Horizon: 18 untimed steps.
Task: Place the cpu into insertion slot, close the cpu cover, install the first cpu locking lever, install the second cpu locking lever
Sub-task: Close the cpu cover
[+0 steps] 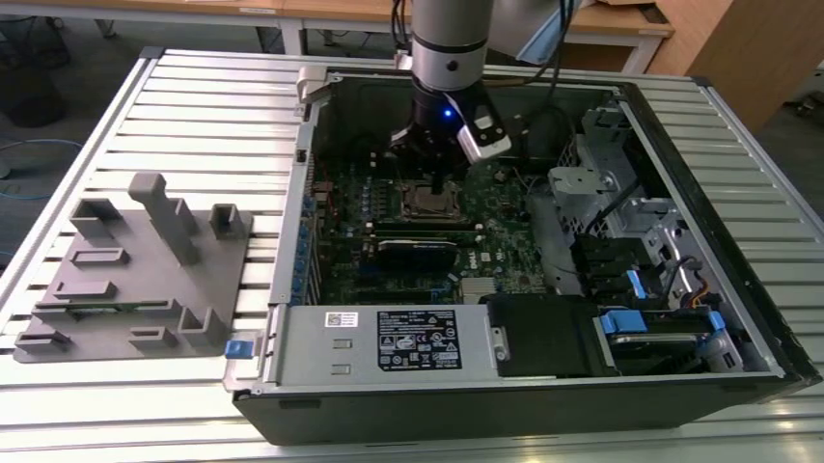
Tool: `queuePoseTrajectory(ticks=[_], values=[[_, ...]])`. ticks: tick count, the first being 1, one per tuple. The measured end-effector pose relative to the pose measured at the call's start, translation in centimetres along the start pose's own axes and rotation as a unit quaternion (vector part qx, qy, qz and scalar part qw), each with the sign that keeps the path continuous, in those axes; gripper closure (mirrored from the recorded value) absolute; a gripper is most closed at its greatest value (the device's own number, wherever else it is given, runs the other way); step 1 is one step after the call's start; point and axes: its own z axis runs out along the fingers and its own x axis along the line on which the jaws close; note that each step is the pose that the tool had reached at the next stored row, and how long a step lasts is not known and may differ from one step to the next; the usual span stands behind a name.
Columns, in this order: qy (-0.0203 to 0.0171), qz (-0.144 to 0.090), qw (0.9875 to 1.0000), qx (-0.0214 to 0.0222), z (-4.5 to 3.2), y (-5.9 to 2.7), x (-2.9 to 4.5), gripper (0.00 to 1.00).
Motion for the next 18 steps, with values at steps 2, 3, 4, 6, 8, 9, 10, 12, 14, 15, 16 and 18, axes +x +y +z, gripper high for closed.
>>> queuePoseTrajectory(ticks=[2, 3, 4, 6, 8, 9, 10, 12, 14, 15, 16, 18], values=[[-0.0001, 0.003, 1.0, 0.0005, 0.05, 0.0, 0.07, 0.89], [-0.0001, 0.005, 1.0, 0.0007, 0.08, 0.0, 0.13, 0.89], [-0.0001, 0.007, 1.0, 0.0009, 0.09, -0.01, 0.19, 0.89], [-0.0001, 0.008, 1.0, 0.001, 0.12, -0.01, 0.31, 0.89], [-0.0001, 0.008, 1.0, 0.001, 0.16, -0.01, 0.43, 0.89], [-0.0001, 0.009, 1.0, 0.001, 0.17, -0.02, 0.49, 0.89], [-0.0001, 0.009, 1.0, 0.001, 0.18, -0.02, 0.52, 0.89], [-0.0001, 0.009, 1.0, 0.0011, 0.2, -0.02, 0.52, 0.89], [-0.0001, 0.009, 1.0, 0.001, 0.23, -0.02, 0.52, 0.89], [-0.0001, 0.009, 1.0, 0.0011, 0.23, -0.02, 0.52, 0.89], [-0.0001, 0.009, 1.0, 0.001, 0.24, -0.02, 0.52, 0.89], [-0.0001, 0.009, 1.0, 0.001, 0.24, -0.02, 0.52, 0.89]])
